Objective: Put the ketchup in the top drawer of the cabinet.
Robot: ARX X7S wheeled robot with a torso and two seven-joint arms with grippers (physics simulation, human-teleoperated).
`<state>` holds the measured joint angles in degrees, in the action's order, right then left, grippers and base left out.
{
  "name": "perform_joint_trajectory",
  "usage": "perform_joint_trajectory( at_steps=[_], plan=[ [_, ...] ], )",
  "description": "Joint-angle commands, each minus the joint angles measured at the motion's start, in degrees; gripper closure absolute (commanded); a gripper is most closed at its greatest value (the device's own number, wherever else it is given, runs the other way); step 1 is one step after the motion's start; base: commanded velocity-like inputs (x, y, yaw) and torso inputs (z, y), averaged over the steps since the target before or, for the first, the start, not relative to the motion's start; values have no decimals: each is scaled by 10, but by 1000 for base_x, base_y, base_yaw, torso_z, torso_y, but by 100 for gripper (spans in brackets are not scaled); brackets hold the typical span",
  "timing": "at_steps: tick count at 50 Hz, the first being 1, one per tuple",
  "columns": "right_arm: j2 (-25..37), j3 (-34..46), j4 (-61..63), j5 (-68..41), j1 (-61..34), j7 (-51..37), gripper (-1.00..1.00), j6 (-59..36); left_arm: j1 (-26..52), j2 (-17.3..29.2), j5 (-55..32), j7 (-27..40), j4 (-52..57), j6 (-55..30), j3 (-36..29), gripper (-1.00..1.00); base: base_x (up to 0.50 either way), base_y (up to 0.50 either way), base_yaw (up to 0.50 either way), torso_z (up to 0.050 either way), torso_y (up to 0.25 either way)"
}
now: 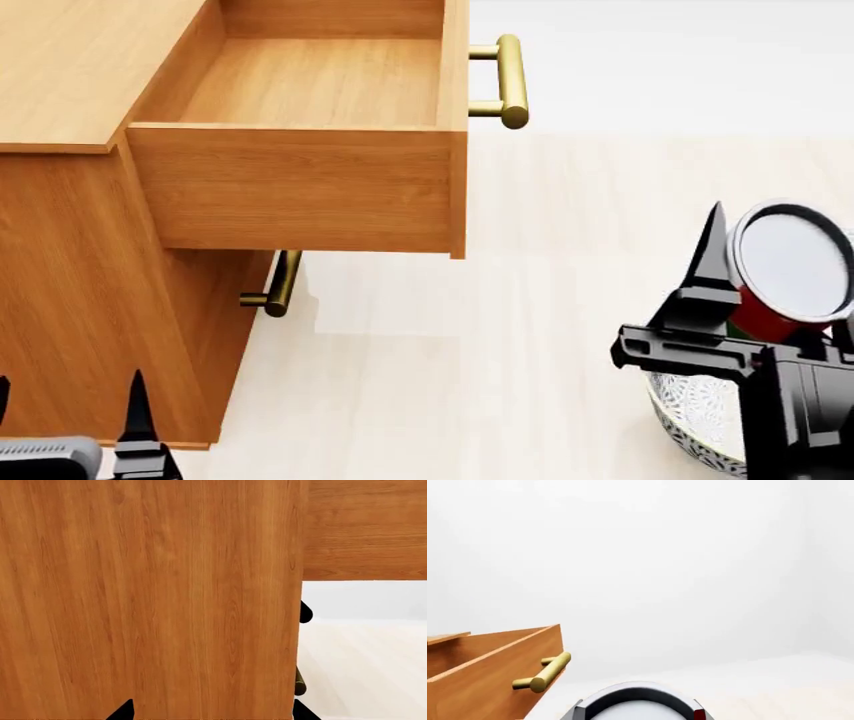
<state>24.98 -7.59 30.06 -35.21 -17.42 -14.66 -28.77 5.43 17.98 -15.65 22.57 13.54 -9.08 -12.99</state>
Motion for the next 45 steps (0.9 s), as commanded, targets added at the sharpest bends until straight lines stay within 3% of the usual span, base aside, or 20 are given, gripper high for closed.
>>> perform_joint_trajectory(
  at_steps=[1,45],
  plan=[
    [6,10,-14,14,-72,25,100,-23,3,0,-3,-1,-10,4,0,-100,0,0,0,0,0],
    [-12,137,-150,31,-406,38,100,-113,25,-5,-8,-2,-49,13,-11,-100,0,0,0,0,0]
  ],
)
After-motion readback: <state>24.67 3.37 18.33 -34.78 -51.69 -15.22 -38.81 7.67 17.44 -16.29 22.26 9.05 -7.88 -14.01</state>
